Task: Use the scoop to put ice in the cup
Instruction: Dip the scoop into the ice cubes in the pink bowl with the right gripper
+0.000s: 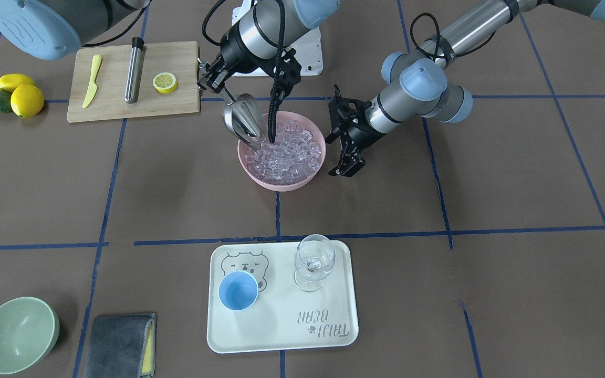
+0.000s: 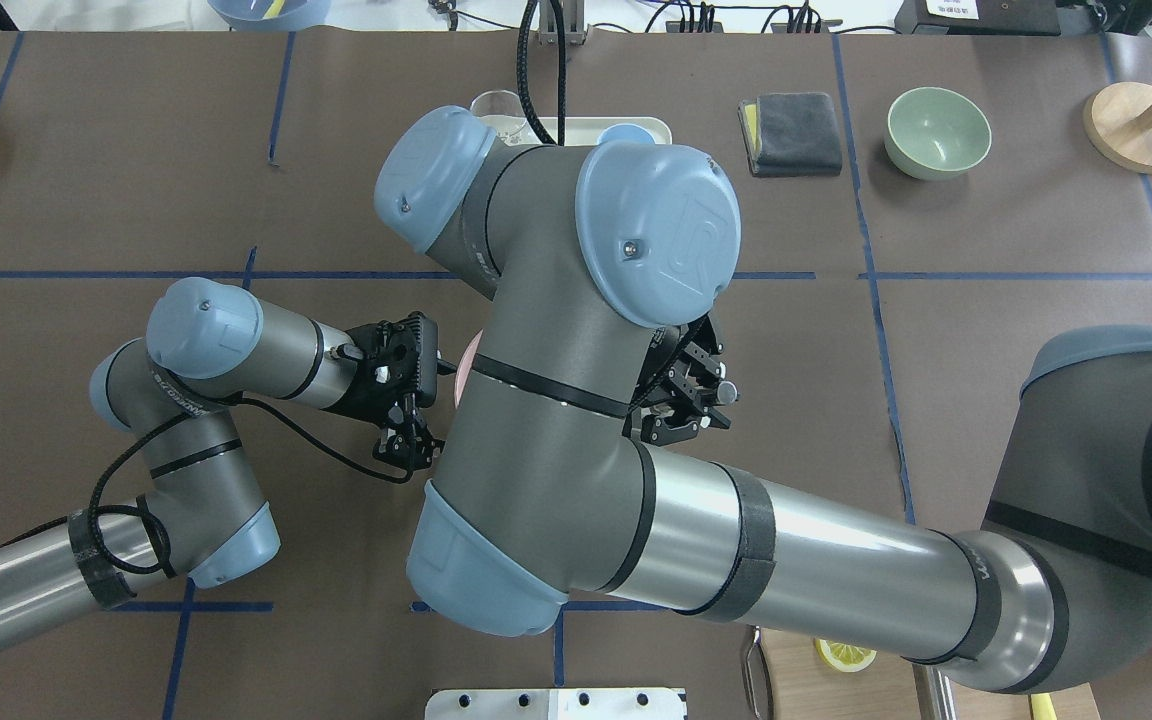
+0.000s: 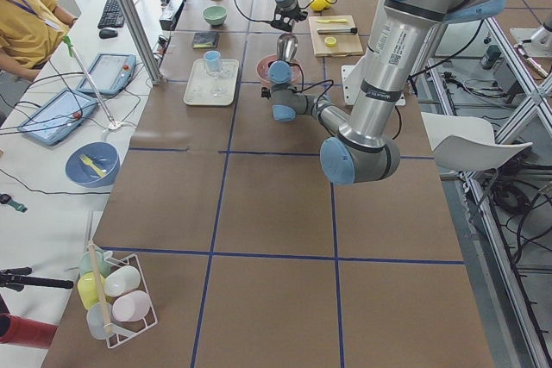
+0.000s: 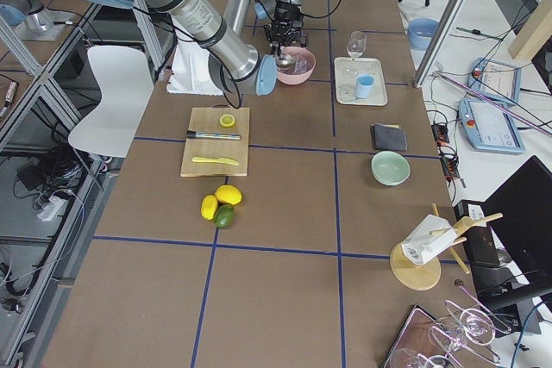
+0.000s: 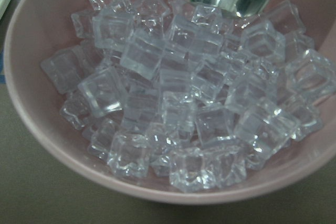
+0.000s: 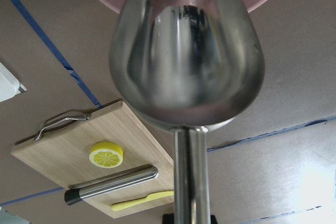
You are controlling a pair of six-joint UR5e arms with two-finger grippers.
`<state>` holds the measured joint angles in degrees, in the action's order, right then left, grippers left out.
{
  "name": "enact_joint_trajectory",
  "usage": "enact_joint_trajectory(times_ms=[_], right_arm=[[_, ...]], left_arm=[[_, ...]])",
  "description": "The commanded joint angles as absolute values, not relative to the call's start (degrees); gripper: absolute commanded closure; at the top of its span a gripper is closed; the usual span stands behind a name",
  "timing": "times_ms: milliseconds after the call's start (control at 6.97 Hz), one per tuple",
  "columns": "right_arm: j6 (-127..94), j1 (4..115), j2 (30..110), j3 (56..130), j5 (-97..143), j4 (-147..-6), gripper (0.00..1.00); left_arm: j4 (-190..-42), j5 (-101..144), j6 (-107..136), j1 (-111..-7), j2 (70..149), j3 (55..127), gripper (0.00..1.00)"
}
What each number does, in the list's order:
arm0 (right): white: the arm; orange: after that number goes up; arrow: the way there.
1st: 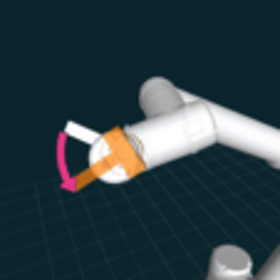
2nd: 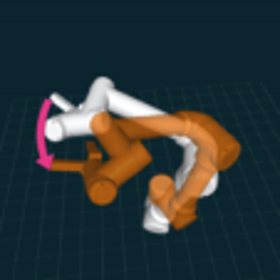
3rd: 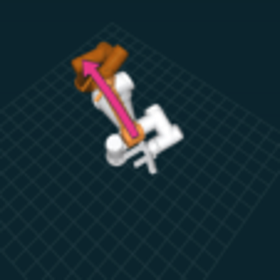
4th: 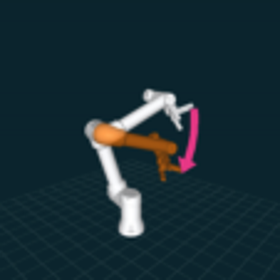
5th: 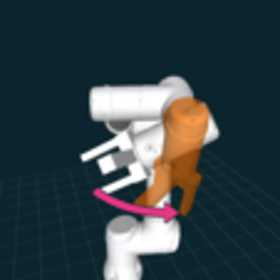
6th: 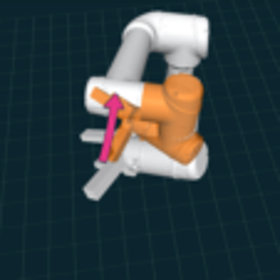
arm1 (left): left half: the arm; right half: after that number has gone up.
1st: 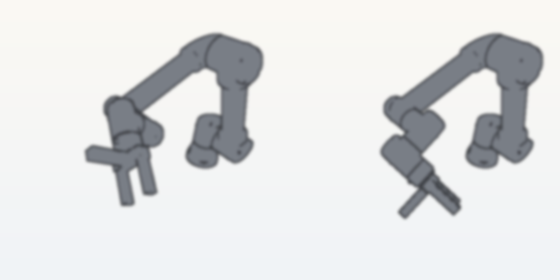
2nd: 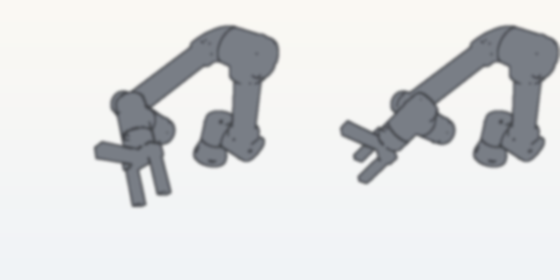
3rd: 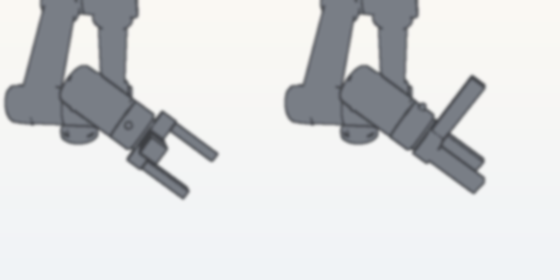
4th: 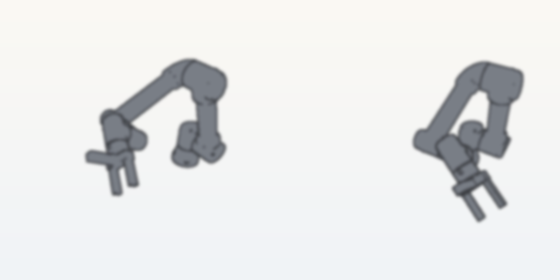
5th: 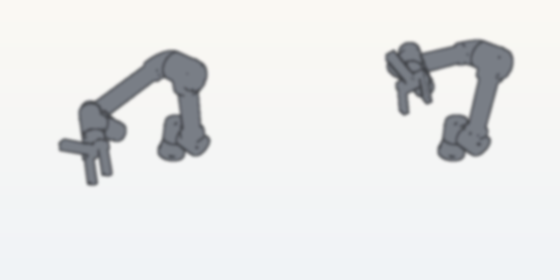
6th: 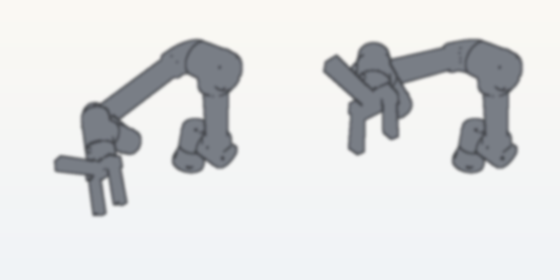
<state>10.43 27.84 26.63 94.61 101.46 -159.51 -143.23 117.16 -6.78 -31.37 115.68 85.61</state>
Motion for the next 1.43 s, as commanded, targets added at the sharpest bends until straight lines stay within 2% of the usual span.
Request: enact_joint_trajectory(times_ms=[0, 287, 430, 717, 861, 1291], right_arm=[[11.60, 27.77, 26.54, 92.65, 99.49, -160.32, 1.00], [11.51, 27.77, 26.02, 89.58, 99.93, -155.61, 1.00], [10.99, 27.77, 24.28, 85.82, 100.28, -152.52, 1.00], [10.72, 27.95, 24.43, 85.16, 101.07, -150.66, 1.00], [10.64, 28.04, 26.43, 87.08, 101.68, -148.21, 1.00], [11.16, 29.18, 38.55, 100.78, 103.88, -144.49, 1.00]], left_arm=[[-144.22, 117.16, -6.77, -31.38, 115.75, 85.61, 0.00], [-144.58, 117.25, -6.77, -31.38, 115.66, 85.69, 0.00], [-144.67, 117.25, -6.77, -31.38, 115.66, 85.69, 0.00], [-145.54, 117.25, -6.68, -31.38, 115.66, 85.78, 0.00], [-145.55, 117.25, -6.68, -31.38, 115.66, 86.13, 0.00], [-145.55, 117.25, -6.59, -31.38, 115.75, 86.40, 0.00]])
